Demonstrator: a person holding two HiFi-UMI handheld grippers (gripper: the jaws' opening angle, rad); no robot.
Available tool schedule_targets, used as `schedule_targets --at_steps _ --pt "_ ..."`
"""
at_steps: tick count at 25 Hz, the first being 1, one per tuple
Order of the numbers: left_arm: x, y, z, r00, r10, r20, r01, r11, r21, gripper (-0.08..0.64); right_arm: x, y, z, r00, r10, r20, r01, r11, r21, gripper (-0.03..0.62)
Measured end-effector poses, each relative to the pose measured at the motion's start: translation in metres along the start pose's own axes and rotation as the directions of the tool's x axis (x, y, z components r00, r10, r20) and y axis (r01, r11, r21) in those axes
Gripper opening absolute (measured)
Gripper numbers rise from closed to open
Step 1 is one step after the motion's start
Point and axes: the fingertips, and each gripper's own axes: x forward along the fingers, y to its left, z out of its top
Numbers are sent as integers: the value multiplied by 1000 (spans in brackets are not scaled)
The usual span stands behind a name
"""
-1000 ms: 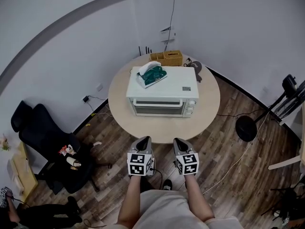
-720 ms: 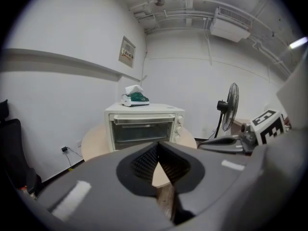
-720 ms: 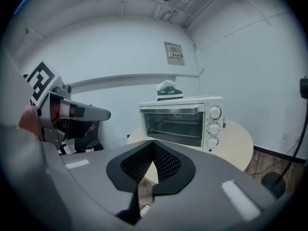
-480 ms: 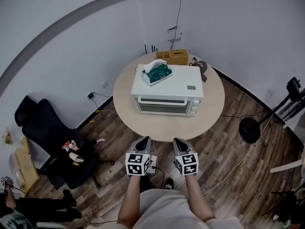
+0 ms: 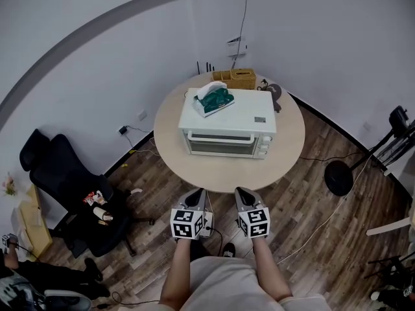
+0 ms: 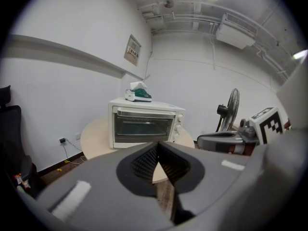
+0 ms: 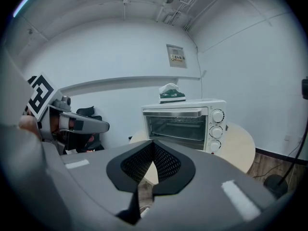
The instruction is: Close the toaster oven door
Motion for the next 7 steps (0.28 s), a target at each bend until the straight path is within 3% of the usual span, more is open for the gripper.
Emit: schedule_targets --at_steps 7 --pt "-1 -5 0 1000 -18 16 18 1000 -7 58 0 0 3 1000 -8 6 7 1000 15 0"
